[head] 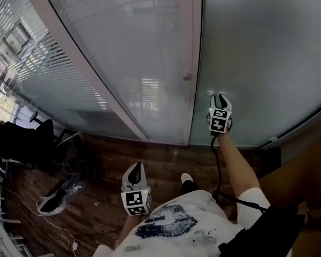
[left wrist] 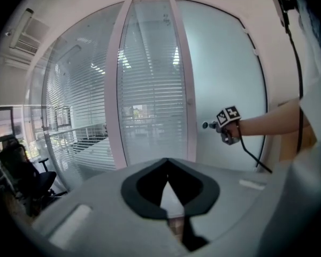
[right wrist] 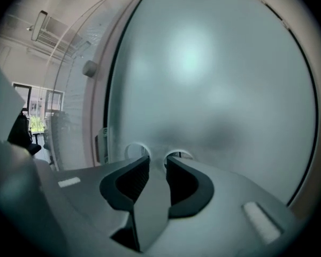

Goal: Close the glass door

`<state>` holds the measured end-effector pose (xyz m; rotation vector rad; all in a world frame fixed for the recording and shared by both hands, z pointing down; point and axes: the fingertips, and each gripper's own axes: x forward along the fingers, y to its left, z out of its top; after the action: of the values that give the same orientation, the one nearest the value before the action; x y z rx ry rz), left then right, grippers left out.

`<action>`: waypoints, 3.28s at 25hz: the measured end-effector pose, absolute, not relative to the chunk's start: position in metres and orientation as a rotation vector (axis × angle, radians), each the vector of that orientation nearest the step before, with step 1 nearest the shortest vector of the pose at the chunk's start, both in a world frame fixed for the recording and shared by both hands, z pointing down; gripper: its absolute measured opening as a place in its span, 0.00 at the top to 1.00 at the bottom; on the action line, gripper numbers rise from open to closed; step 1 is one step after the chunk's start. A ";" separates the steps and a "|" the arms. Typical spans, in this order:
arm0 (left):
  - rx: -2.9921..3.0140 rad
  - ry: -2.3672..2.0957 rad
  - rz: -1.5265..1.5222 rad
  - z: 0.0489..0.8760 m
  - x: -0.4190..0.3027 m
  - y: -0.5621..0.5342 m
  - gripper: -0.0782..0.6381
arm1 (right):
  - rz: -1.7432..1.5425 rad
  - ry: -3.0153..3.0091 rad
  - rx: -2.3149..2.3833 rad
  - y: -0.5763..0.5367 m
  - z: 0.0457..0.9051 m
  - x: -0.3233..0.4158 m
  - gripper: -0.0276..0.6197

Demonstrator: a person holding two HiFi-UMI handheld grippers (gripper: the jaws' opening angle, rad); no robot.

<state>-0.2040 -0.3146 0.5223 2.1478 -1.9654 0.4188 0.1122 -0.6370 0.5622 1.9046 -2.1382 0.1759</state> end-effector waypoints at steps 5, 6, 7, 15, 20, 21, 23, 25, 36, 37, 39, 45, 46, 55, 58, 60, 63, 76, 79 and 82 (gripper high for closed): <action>2.216 -1.927 0.385 0.522 -0.198 -0.292 0.89 | 0.095 -2.172 1.892 -0.578 0.549 0.113 0.91; 2.233 -1.918 0.376 0.522 -0.195 -0.286 0.89 | 0.095 -2.187 1.889 -0.565 0.545 0.114 0.91; 2.247 -1.908 0.369 0.522 -0.192 -0.281 0.89 | 0.094 -2.201 1.885 -0.552 0.541 0.116 0.94; 2.325 -1.836 0.380 0.530 -0.189 -0.215 0.89 | 0.106 -2.246 1.859 -0.433 0.530 0.125 0.95; 2.355 -1.789 0.403 0.537 -0.182 -0.194 0.89 | 0.106 -2.258 1.887 -0.358 0.518 0.137 0.95; 2.365 -1.773 0.398 0.537 -0.178 -0.189 0.89 | 0.116 -2.251 1.892 -0.344 0.519 0.141 0.95; 2.392 -1.738 0.394 0.537 -0.168 -0.182 0.89 | 0.124 -2.233 1.903 -0.323 0.519 0.151 0.95; 2.415 -1.709 0.398 0.538 -0.159 -0.178 0.89 | 0.121 -2.221 1.913 -0.307 0.518 0.159 0.95; 2.454 -1.620 0.443 0.549 -0.110 -0.152 0.89 | 0.170 -2.287 1.818 -0.225 0.523 0.172 0.95; 2.457 -1.609 0.450 0.550 -0.103 -0.148 0.89 | 0.177 -2.299 1.804 -0.217 0.522 0.173 0.95; 2.462 -1.598 0.465 0.549 -0.090 -0.139 0.89 | 0.189 -2.339 1.768 -0.196 0.517 0.172 0.95; 2.485 -1.590 0.482 0.545 -0.043 -0.103 0.89 | 0.167 -2.451 1.686 -0.114 0.501 0.178 0.95; 2.494 -1.587 0.478 0.544 -0.033 -0.094 0.89 | 0.150 -2.464 1.661 -0.100 0.501 0.180 0.95; 2.547 -1.572 0.460 0.547 0.047 -0.005 0.89 | 0.173 -2.464 1.629 0.007 0.529 0.236 0.95; 2.540 -1.558 0.466 0.547 0.068 0.029 0.89 | 0.194 -2.473 1.639 0.040 0.531 0.254 0.95; 2.537 -1.562 0.467 0.546 0.080 0.050 0.89 | 0.199 -2.484 1.638 0.060 0.531 0.263 0.95; 2.541 -1.588 0.484 0.538 0.093 0.074 0.89 | 0.199 -2.513 1.639 0.081 0.527 0.272 0.95; 2.621 -1.648 0.548 0.516 0.099 0.139 0.89 | 0.202 -2.618 1.654 0.139 0.507 0.261 0.95; 2.644 -1.644 0.518 0.510 0.097 0.147 0.89 | 0.234 -2.621 1.638 0.150 0.513 0.248 0.95; 2.632 -1.648 0.503 0.511 0.083 0.161 0.89 | 0.288 -2.628 1.619 0.162 0.520 0.230 0.95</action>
<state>0.0834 0.1610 0.5111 2.6322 -1.6478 0.5032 0.2302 0.1623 0.5197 1.6194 -2.6277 0.2877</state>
